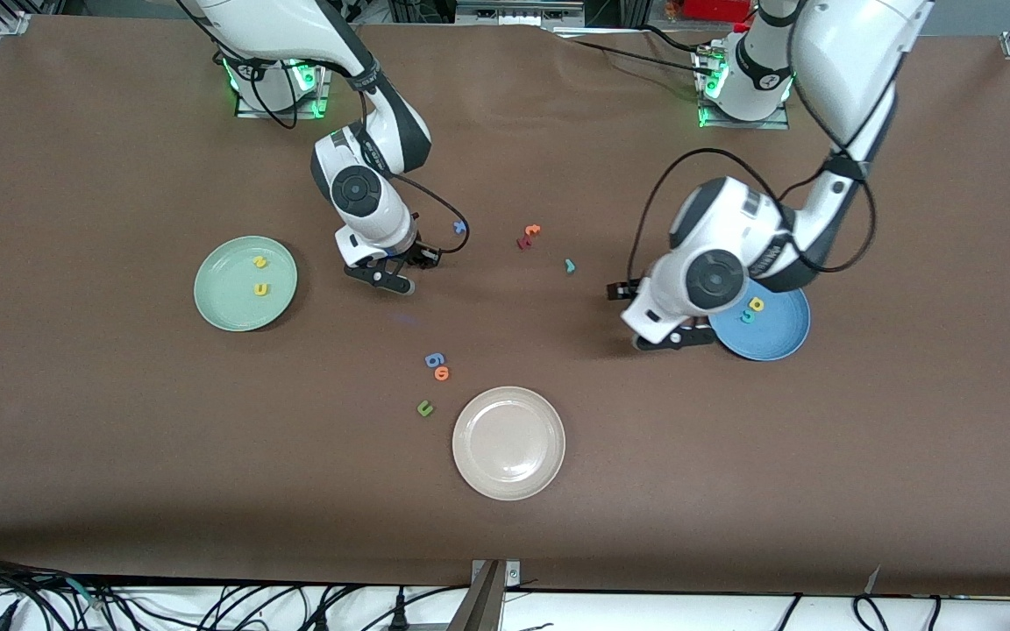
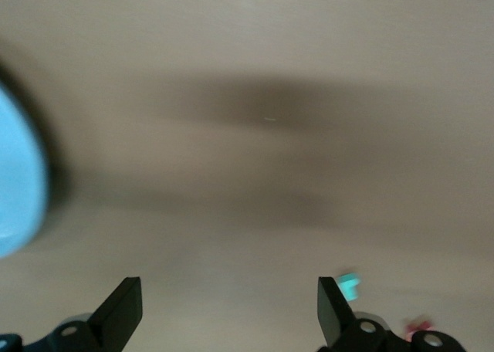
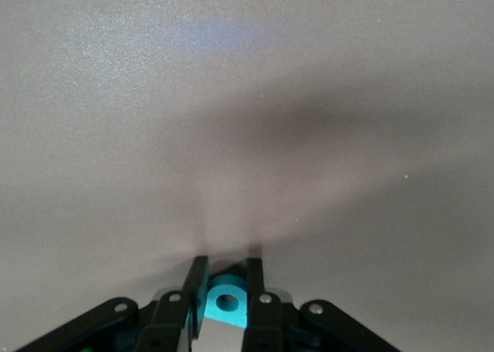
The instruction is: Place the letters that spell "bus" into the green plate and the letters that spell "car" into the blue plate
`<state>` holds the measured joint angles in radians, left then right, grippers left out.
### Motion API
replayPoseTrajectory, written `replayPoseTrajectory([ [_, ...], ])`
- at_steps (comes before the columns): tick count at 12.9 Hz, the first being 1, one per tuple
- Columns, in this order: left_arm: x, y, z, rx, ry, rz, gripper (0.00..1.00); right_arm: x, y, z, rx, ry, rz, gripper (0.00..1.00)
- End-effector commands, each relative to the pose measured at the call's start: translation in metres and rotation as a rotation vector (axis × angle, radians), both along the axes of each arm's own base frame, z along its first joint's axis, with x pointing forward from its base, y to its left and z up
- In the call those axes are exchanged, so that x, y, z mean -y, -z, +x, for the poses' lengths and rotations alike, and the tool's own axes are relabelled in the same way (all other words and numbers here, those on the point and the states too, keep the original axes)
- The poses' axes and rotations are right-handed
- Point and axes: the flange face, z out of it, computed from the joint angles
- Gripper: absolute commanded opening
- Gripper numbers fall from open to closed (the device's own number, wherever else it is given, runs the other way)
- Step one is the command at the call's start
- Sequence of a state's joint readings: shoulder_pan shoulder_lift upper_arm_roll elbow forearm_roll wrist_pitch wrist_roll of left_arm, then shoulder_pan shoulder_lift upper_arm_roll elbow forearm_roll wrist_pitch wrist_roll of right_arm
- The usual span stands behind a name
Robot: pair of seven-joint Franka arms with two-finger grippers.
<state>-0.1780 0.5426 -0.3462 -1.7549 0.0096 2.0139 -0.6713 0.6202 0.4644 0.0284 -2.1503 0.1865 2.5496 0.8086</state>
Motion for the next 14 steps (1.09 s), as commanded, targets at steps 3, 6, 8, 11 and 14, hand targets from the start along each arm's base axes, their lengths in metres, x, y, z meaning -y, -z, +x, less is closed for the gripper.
replayPoseTrajectory([
  [3,0.049,0.034,-0.046,0.099,-0.164,-0.014,1.0,0.054,-0.074,0.032,-0.114,-0.06,-0.044,0.0],
  [6,0.068,0.042,-0.067,0.116,-0.217,-0.005,0.97,0.137,-0.092,0.062,-0.16,-0.157,-0.037,0.0],
  [8,0.073,0.045,-0.085,0.153,-0.216,-0.024,0.97,0.197,-0.092,0.08,-0.158,-0.235,-0.025,0.0],
  [11,0.073,0.043,-0.109,0.179,-0.197,-0.03,0.96,0.266,-0.071,0.094,-0.16,-0.329,-0.034,0.0],
  [14,0.081,0.05,-0.126,0.238,-0.184,-0.001,0.92,0.306,-0.038,0.098,-0.16,-0.37,-0.05,0.0],
])
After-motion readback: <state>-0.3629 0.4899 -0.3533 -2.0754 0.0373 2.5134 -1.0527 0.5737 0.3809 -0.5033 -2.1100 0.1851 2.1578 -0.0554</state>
